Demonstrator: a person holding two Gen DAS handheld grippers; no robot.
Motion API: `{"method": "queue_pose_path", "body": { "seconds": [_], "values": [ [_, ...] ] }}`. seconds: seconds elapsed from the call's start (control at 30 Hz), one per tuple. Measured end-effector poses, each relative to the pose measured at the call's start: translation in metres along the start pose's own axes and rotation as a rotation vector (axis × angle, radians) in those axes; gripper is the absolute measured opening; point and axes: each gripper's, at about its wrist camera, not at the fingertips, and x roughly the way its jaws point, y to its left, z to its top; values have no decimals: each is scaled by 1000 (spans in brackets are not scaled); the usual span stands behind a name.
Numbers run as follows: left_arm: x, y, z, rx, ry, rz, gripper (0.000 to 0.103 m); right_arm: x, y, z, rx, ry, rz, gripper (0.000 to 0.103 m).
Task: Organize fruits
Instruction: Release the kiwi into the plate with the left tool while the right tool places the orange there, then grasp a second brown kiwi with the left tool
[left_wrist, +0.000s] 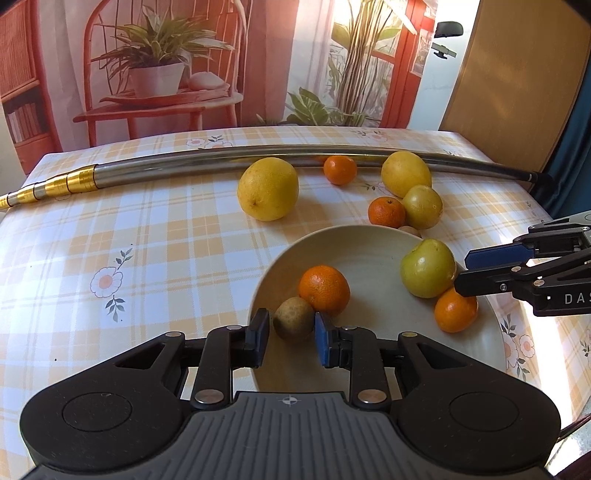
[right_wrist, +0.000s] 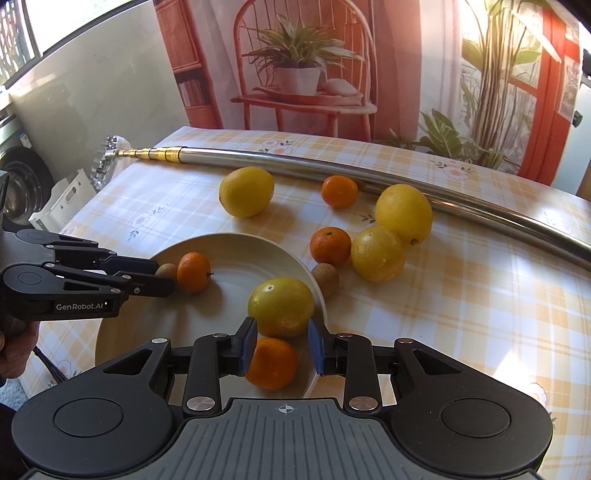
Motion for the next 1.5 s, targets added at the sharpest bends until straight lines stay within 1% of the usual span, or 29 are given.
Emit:
{"method": "queue_pose_path", "body": {
  "seconds": [0.27, 0.43, 0.53, 0.67, 0.97, 1.1, 1.27, 1.43, 1.5],
  "values": [
    [-18, 6, -3, -60, -52, -7, 30, -11, -5, 3, 28, -70, -32, 29],
    [-28, 6, -7, -103, -93, 17, 30, -16, -11, 3, 57, -115, -68, 29],
    [-33, 2, -10, -106, -112, 35, 30, -18, -13, 3, 74, -134, -92, 32],
    [-37, -3, -12, -99, -131, 50, 30, -20, -17, 3, 93, -147, -113, 32],
    [-40, 0, -14, -114, -131, 69, 30, -22, -19, 1, 112, -161, -133, 32],
    [-41, 4, -10, -121, -133, 74, 30, -28, -26, -2, 131, -170, -148, 32],
    [-44, 14, 3, -149, -127, 35, 30, -42, -43, -7, 169, -183, -193, 32],
    [-42, 8, 20, -114, -110, -17, 30, -53, -64, -16, 219, -188, -253, 32],
    [-38, 3, 28, -103, -90, -44, 30, -56, -71, -19, 238, -188, -272, 32]
  ]
}}
